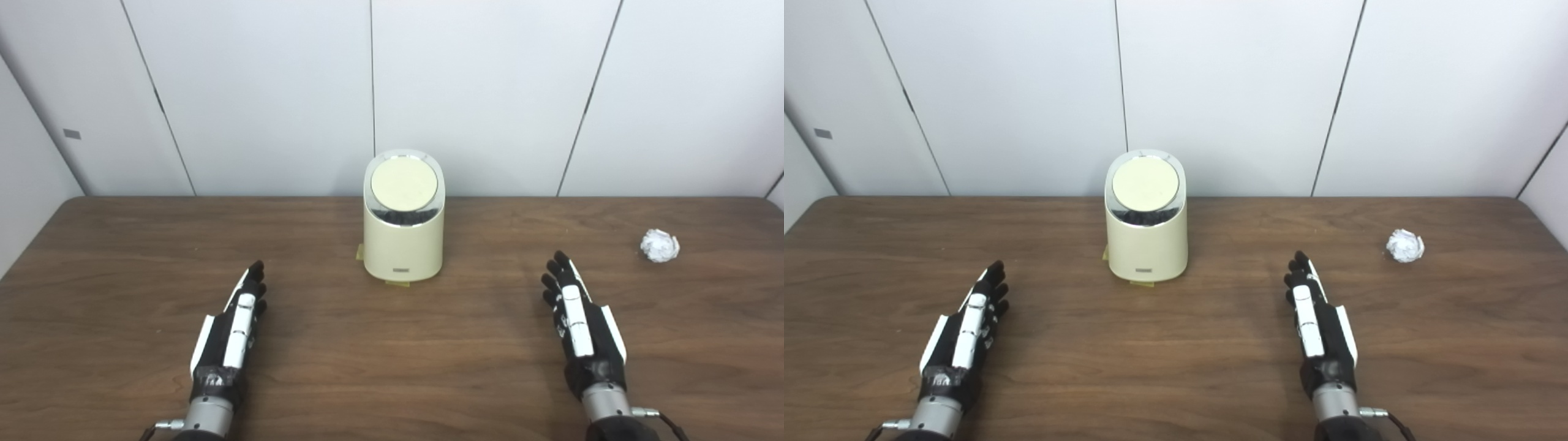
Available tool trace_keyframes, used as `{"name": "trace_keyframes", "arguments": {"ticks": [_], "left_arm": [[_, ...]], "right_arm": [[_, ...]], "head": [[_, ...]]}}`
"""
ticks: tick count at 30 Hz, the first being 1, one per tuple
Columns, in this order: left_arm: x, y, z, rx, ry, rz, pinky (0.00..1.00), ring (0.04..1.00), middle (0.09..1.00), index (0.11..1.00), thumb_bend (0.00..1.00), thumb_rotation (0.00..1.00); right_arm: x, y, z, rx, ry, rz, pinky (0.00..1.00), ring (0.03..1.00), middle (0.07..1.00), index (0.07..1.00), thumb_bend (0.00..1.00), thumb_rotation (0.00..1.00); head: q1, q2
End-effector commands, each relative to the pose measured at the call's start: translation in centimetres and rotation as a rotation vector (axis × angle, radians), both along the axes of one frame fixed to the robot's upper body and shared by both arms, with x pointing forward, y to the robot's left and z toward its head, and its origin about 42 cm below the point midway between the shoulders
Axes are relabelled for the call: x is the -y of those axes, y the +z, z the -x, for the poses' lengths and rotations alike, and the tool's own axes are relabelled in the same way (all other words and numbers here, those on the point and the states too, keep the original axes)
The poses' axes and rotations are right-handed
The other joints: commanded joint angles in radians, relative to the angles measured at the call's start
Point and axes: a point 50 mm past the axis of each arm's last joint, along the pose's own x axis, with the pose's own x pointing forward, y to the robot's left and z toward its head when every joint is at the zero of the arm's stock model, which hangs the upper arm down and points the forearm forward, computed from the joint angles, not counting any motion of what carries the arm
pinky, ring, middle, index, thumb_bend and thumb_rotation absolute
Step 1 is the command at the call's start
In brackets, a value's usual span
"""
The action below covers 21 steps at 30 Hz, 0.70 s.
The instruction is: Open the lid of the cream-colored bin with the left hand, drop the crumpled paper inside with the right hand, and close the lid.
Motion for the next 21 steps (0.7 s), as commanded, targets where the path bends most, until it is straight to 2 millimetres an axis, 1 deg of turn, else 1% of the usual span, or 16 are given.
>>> {"name": "trace_keyframes", "arguments": {"ticks": [1,6,9,10,11,13,14,16,17,18,20,21], "left_arm": [[0.2,1.2,-0.4,0.075,-0.010,0.003,1.00,1.000,1.000,1.000,0.44,0.92],[0.2,1.3,-0.4,0.072,-0.012,0.003,1.00,1.000,1.000,1.000,0.45,0.92],[0.4,1.5,-0.4,0.077,-0.008,0.010,1.00,1.000,1.000,1.000,0.46,0.89],[0.4,1.5,-0.4,0.077,-0.008,0.010,1.00,1.000,1.000,1.000,0.46,0.90],[0.5,1.6,-0.4,0.077,-0.009,0.010,1.00,1.000,1.000,1.000,0.47,0.90],[0.5,1.6,-0.4,0.078,-0.011,0.012,1.00,1.000,1.000,1.000,0.49,0.89],[0.5,1.7,-0.4,0.083,-0.010,0.003,1.00,1.000,1.000,1.000,0.49,0.88],[0.5,1.8,-0.4,0.080,-0.002,-0.020,1.00,1.000,1.000,1.000,0.54,0.83],[0.5,2.0,-0.5,0.070,0.010,-0.044,1.00,1.000,0.995,1.000,0.58,0.76],[0.6,2.1,-0.5,0.066,0.024,-0.059,1.00,0.991,0.984,1.000,0.62,0.73],[0.7,2.4,-0.7,0.066,0.039,-0.070,1.00,0.974,0.969,0.998,0.64,0.67],[0.8,2.8,-0.9,0.070,0.039,-0.072,0.99,0.974,0.970,0.999,0.63,0.63]], "right_arm": [[0.1,1.6,-0.7,0.090,0.013,0.010,0.97,0.960,0.974,0.981,0.48,0.94],[0.2,1.5,-0.8,0.091,0.016,0.020,0.96,0.950,0.970,0.978,0.48,0.94],[0.2,1.6,-0.8,0.094,0.019,0.014,0.96,0.950,0.969,0.978,0.48,0.93],[0.2,1.6,-0.8,0.095,0.016,0.010,0.96,0.954,0.974,0.983,0.48,0.94],[0.2,1.6,-0.8,0.095,0.015,0.007,0.96,0.949,0.969,0.976,0.49,0.93],[0.2,1.6,-0.8,0.095,0.014,0.004,0.96,0.949,0.969,0.975,0.49,0.92],[0.2,1.6,-0.7,0.090,0.008,0.001,0.96,0.949,0.969,0.975,0.49,0.92],[0.2,1.7,-0.6,0.085,0.003,0.001,0.95,0.944,0.960,0.967,0.49,0.91],[0.2,1.7,-0.6,0.083,0.003,0.002,0.95,0.947,0.962,0.969,0.48,0.91],[0.3,1.7,-0.6,0.082,0.004,0.003,0.96,0.948,0.962,0.971,0.48,0.92],[0.3,1.6,-0.6,0.078,0.003,0.002,0.96,0.947,0.963,0.972,0.48,0.92],[0.3,1.6,-0.7,0.077,0.003,0.006,0.96,0.947,0.963,0.972,0.48,0.92]], "head": [[-0.001,0.001],[-0.003,0.000],[-0.002,0.010],[-0.002,0.010],[-0.001,0.010],[-0.001,0.010],[-0.001,0.003],[-0.007,0.000],[-0.007,0.000],[-0.005,-0.002],[-0.003,-0.006],[-0.003,-0.006]]}}
